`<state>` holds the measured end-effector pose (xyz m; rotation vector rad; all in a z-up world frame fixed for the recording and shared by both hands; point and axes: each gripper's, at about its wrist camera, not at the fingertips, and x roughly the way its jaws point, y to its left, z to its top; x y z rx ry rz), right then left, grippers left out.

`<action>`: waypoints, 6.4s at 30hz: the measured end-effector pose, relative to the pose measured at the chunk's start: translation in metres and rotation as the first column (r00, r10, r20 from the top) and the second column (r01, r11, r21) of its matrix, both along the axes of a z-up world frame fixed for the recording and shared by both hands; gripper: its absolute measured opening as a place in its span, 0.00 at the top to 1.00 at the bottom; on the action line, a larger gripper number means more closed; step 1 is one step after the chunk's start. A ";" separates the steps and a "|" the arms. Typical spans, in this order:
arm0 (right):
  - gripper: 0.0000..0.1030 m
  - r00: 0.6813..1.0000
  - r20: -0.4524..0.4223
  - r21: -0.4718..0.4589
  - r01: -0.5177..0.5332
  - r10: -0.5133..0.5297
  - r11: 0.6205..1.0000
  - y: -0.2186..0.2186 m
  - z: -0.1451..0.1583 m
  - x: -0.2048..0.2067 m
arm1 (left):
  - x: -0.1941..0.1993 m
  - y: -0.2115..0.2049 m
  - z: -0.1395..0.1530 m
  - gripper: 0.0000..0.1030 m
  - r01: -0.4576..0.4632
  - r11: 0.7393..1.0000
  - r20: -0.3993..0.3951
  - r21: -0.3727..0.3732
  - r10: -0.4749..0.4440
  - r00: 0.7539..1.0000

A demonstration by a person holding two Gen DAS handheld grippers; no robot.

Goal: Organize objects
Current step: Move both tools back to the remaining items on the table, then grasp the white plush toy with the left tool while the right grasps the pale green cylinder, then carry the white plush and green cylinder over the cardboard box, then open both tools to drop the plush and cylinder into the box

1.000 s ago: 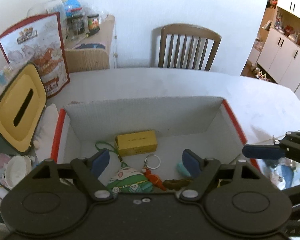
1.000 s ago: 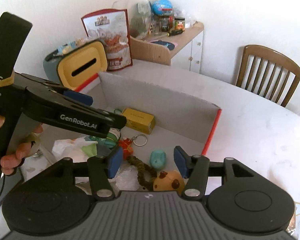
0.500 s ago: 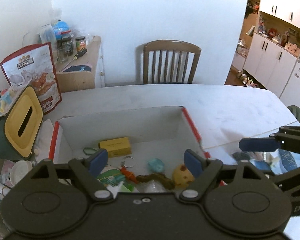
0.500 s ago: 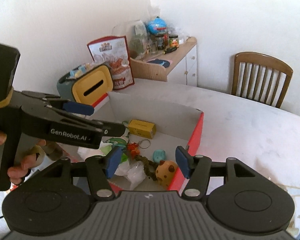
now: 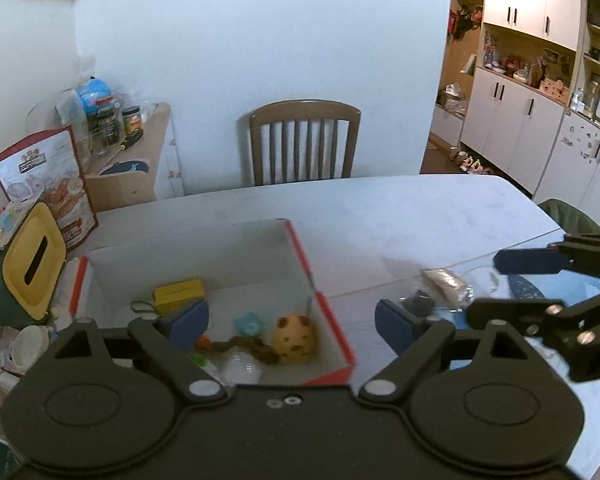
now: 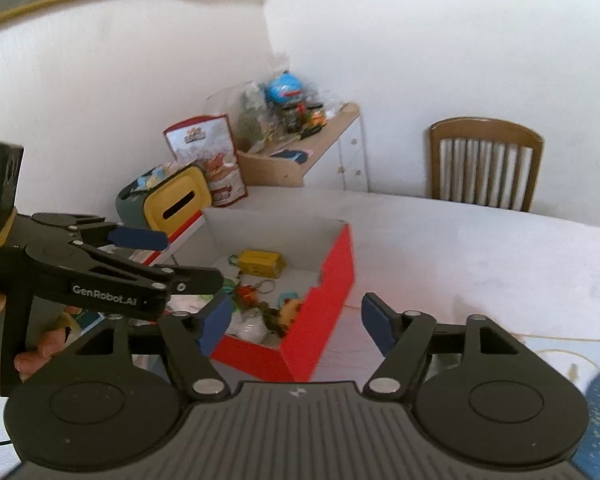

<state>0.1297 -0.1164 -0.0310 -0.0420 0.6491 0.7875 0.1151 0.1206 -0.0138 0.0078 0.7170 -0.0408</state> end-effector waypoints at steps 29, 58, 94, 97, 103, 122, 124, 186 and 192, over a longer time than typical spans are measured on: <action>0.19 0.963 -0.075 -0.110 0.248 -0.257 0.962 -0.201 -0.074 0.042 | 0.024 -0.136 -0.064 0.01 0.007 0.999 -0.049 -0.034 -0.009 0.999; 0.19 0.969 -0.134 -0.240 0.173 -0.209 0.955 -0.159 -0.167 0.116 | 0.088 -0.174 -0.168 0.01 -0.084 0.996 -0.191 0.009 0.084 0.978; 0.51 0.950 -0.145 -0.264 0.230 -0.275 0.937 -0.145 -0.170 0.105 | 0.074 -0.181 -0.163 0.53 -0.018 1.000 -0.157 0.006 0.019 0.987; 0.51 0.954 -0.142 -0.253 0.222 -0.263 0.942 -0.142 -0.160 0.096 | 0.069 -0.178 -0.153 0.53 -0.007 1.000 -0.140 -0.008 0.006 0.990; 0.51 0.965 -0.137 -0.220 0.190 -0.223 0.957 -0.134 -0.133 0.076 | 0.054 -0.167 -0.129 0.53 0.005 0.999 -0.106 -0.040 -0.009 0.994; 0.51 0.995 -0.046 -0.126 0.079 -0.085 0.989 -0.077 -0.049 0.023 | 0.008 -0.119 -0.054 0.53 0.041 0.997 0.006 -0.065 -0.040 0.999; 0.51 0.996 -0.041 -0.122 0.071 -0.076 0.990 -0.069 -0.045 0.020 | 0.005 -0.112 -0.049 0.53 0.038 0.997 0.012 -0.065 -0.037 0.999; 0.51 0.985 -0.105 -0.373 -0.168 0.139 0.912 0.238 -0.124 0.100 | 0.154 0.134 -0.117 0.53 -0.115 0.993 -0.365 0.025 0.117 0.924; 0.51 0.979 -0.113 -0.409 -0.200 0.168 0.891 0.248 -0.131 0.098 | 0.160 0.134 -0.130 0.53 -0.099 0.995 -0.417 0.032 0.104 0.903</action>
